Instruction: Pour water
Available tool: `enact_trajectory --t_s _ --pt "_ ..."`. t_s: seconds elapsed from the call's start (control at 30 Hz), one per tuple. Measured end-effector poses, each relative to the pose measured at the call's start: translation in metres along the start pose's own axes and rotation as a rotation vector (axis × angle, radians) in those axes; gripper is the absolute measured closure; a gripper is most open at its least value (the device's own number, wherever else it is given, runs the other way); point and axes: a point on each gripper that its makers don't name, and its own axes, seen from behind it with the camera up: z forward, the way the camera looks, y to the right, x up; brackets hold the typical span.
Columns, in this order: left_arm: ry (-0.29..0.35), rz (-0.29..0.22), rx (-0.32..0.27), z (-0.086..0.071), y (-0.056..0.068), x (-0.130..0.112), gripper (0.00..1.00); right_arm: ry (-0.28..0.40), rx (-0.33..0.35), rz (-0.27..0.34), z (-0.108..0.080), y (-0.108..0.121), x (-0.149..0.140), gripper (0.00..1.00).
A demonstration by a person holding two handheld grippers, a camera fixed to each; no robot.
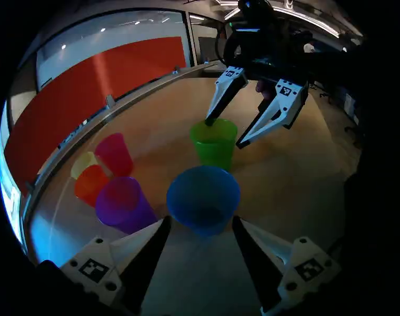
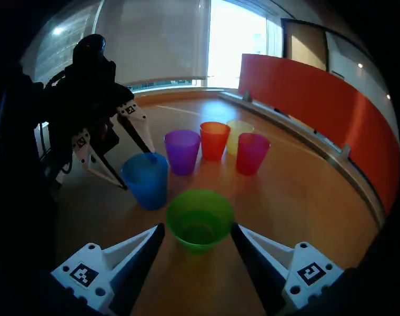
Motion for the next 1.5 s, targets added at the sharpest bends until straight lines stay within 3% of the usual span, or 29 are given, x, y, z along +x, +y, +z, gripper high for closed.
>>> enact_trajectory --t_s 1.0,1.5 --pt "-0.030 0.029 0.089 -0.028 -0.021 -0.015 0.14 -0.017 -0.076 0.013 -0.041 0.006 -0.015 0.02" --pt "-0.020 -0.030 0.157 -0.052 -0.039 -0.025 0.14 -0.008 -0.127 0.029 -0.059 0.012 -0.016 0.02"
